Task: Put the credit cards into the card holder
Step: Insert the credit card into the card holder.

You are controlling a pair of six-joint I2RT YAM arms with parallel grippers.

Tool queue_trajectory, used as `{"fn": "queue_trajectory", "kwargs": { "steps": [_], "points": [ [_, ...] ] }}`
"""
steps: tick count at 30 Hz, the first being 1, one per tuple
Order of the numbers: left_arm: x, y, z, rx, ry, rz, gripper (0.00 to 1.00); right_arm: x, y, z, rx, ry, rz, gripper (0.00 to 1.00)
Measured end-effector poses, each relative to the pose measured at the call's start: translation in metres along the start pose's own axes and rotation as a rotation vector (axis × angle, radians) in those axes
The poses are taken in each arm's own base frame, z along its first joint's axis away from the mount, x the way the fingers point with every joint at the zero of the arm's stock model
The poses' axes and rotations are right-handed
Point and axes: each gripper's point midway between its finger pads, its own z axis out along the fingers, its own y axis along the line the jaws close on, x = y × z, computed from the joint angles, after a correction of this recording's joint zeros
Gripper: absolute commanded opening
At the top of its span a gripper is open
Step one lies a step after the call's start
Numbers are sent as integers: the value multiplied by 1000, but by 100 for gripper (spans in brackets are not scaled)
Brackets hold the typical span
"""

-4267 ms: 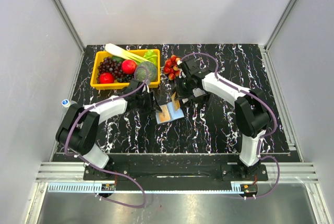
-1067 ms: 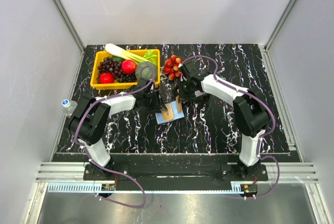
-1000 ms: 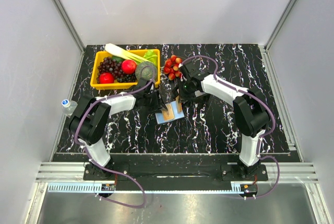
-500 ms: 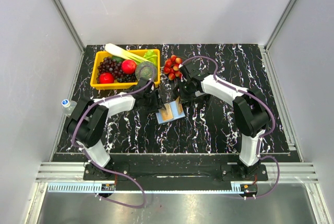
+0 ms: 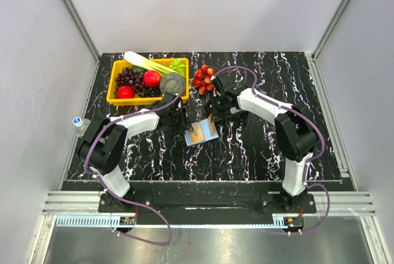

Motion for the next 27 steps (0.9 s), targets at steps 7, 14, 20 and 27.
{"fn": "queue_trajectory", "kwargs": {
  "steps": [7, 14, 20, 27],
  "points": [
    [2, -3, 2, 19, 12, 1, 49, 1, 1, 1, 8, -2, -7, 13],
    [3, -8, 4, 45, 22, 3, 48, 4, 5, 1, 3, 3, -18, 8],
    [3, -10, 4, 55, 24, 3, 47, 4, 7, 1, -3, 6, -22, 13],
    [4, -10, 4, 58, 27, 3, 47, 6, 7, 2, -8, 10, -23, 16]
  ]
}}
